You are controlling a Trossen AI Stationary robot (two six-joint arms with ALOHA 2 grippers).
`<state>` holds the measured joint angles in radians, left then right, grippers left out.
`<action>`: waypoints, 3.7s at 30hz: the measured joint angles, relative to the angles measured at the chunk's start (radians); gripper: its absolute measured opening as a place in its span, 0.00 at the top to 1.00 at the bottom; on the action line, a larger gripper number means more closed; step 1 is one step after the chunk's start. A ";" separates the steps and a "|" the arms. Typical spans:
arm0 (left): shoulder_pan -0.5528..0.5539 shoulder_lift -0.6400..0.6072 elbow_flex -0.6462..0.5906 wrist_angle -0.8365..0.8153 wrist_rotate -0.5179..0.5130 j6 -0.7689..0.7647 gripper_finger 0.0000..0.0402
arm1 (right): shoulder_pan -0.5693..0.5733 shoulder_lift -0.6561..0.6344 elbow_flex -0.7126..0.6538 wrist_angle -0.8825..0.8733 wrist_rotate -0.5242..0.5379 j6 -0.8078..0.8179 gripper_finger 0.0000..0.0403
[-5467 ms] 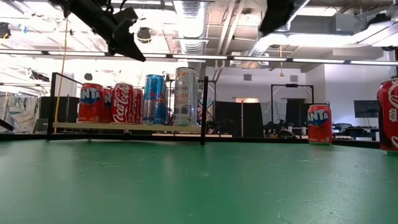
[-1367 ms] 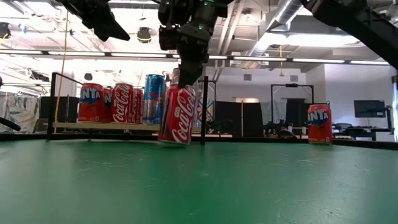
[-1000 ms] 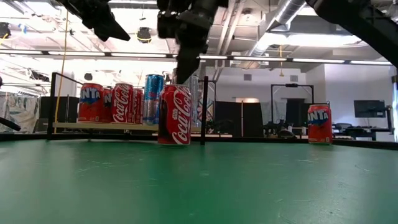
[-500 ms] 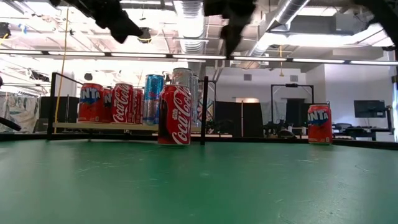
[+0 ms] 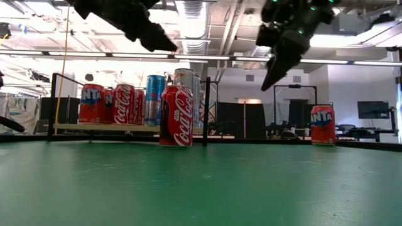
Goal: Place canned beverage on shelf
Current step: Put the red soda can on the shelf aligned with the other red soda cans
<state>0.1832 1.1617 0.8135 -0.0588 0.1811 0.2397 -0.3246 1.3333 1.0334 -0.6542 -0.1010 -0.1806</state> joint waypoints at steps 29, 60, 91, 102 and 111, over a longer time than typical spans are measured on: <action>-0.084 0.206 0.000 0.083 -0.215 -0.066 0.09 | 0.022 -0.109 -0.188 0.251 0.053 0.122 0.08; -0.014 0.280 0.000 0.063 -0.110 -0.037 0.26 | -0.020 -0.109 -0.188 0.307 0.061 0.067 0.08; 0.084 -0.230 0.050 -0.480 -0.257 -0.023 0.34 | -0.021 -0.109 -0.188 0.343 0.061 0.076 0.08; 0.285 -0.251 -0.055 -0.455 -0.235 0.081 0.34 | -0.021 -0.109 -0.188 0.343 0.061 0.076 0.08; 0.430 -0.251 -0.077 -0.445 -0.201 0.095 0.34 | -0.021 -0.109 -0.188 0.344 0.060 0.079 0.08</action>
<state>0.6135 0.9104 0.7361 -0.5035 -0.0203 0.3344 -0.3458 1.2245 0.8455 -0.3106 -0.0406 -0.1020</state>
